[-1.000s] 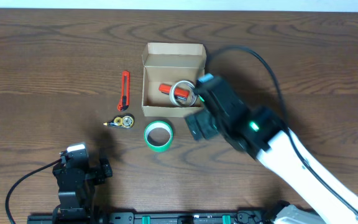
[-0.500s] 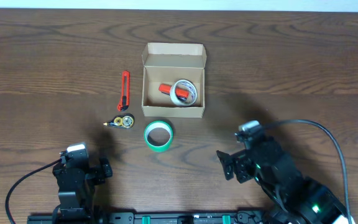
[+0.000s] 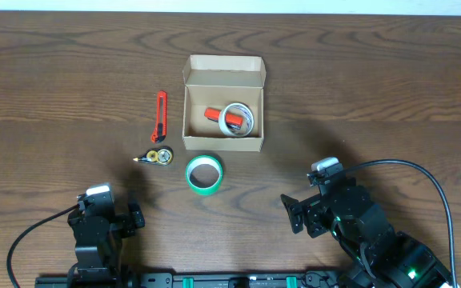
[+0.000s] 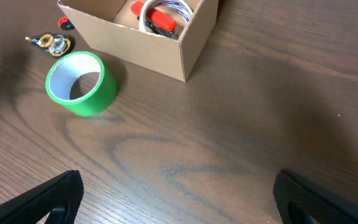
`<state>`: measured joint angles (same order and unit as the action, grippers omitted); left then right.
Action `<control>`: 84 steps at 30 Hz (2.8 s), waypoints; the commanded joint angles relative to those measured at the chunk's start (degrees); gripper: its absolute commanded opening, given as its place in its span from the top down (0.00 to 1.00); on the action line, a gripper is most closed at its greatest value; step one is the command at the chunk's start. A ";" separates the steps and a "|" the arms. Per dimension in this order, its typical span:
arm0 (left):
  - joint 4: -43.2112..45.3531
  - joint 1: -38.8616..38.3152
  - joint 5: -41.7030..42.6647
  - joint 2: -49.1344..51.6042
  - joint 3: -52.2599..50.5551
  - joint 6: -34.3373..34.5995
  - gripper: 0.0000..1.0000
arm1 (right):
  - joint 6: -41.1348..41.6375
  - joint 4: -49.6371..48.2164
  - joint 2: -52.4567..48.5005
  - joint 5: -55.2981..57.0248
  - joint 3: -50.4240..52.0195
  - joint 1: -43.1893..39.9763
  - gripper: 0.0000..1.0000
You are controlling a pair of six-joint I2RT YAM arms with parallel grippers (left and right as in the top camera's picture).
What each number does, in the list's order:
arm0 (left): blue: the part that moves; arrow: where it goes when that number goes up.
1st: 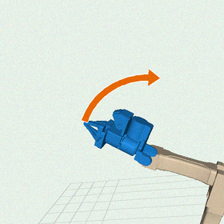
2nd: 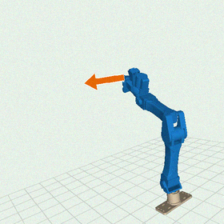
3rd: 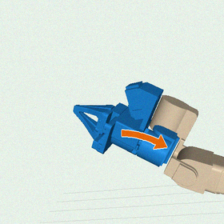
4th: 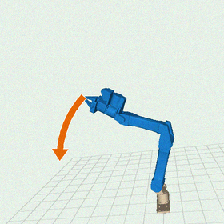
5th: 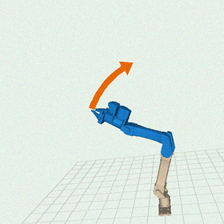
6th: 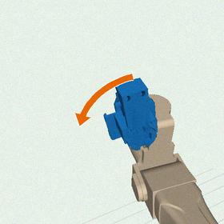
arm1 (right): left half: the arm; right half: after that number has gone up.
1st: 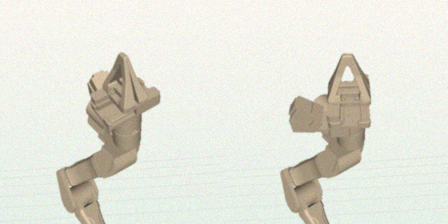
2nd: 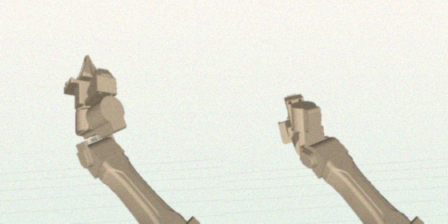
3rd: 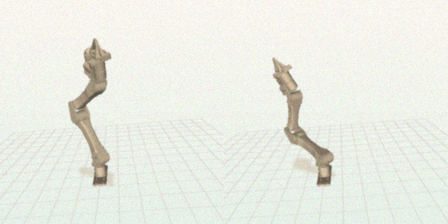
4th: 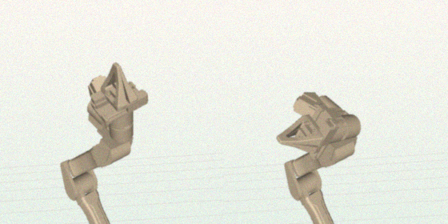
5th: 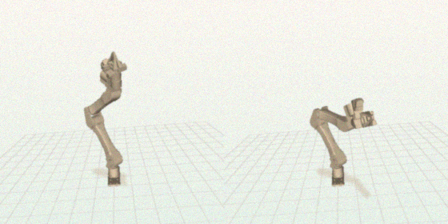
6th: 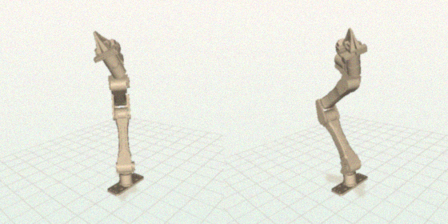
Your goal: Pack container
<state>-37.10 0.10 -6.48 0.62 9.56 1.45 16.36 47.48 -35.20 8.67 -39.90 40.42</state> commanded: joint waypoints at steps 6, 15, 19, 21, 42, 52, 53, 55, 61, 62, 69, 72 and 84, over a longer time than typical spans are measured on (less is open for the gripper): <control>-0.15 -0.44 -1.40 -0.35 -0.50 -0.20 0.05 | 0.96 0.09 0.00 0.55 0.37 0.90 0.01; -0.55 -0.57 0.42 7.93 6.62 -0.15 0.05 | 0.96 0.09 0.00 0.55 0.37 0.90 0.01; -0.57 -0.76 4.00 19.41 17.86 0.35 0.05 | 0.96 0.11 0.00 0.55 0.37 0.90 0.01; -0.59 -1.31 6.84 26.21 24.68 0.85 0.05 | 0.96 0.11 0.00 0.52 0.37 0.90 0.01; -2.14 -1.64 13.44 91.21 71.30 1.51 0.05 | 0.96 0.09 0.00 0.55 0.37 0.90 0.01; -9.60 -1.84 15.10 110.29 82.31 0.13 0.04 | 0.96 0.11 0.00 0.55 0.37 0.90 0.01; -10.38 -2.03 15.06 111.60 83.32 -0.24 0.04 | 0.96 0.09 0.00 0.55 0.37 0.90 0.01; -11.69 -2.40 14.56 113.74 85.13 -0.59 0.04 | 0.96 0.09 0.00 0.55 0.37 0.90 0.01; -13.03 -3.54 14.45 118.31 88.26 -1.29 0.04 | 0.96 0.09 0.00 0.55 0.37 0.90 0.01; -13.03 -3.63 14.45 118.90 88.32 -1.29 0.04 | 0.96 0.09 0.00 0.55 0.37 0.90 0.01; -13.92 -3.98 14.49 122.42 88.39 -1.05 0.04 | 0.96 0.09 0.00 0.55 0.37 0.90 0.01; -14.10 -4.04 14.58 123.47 88.41 -1.05 0.04 | 0.96 0.09 0.00 0.55 0.37 0.90 0.01; -14.75 -6.14 14.82 126.07 88.41 -1.07 0.00 | 0.96 0.11 0.00 0.55 0.37 0.90 0.01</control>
<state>-51.22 -5.43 8.23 125.40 96.75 1.21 16.36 47.55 -35.22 8.69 -39.55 40.42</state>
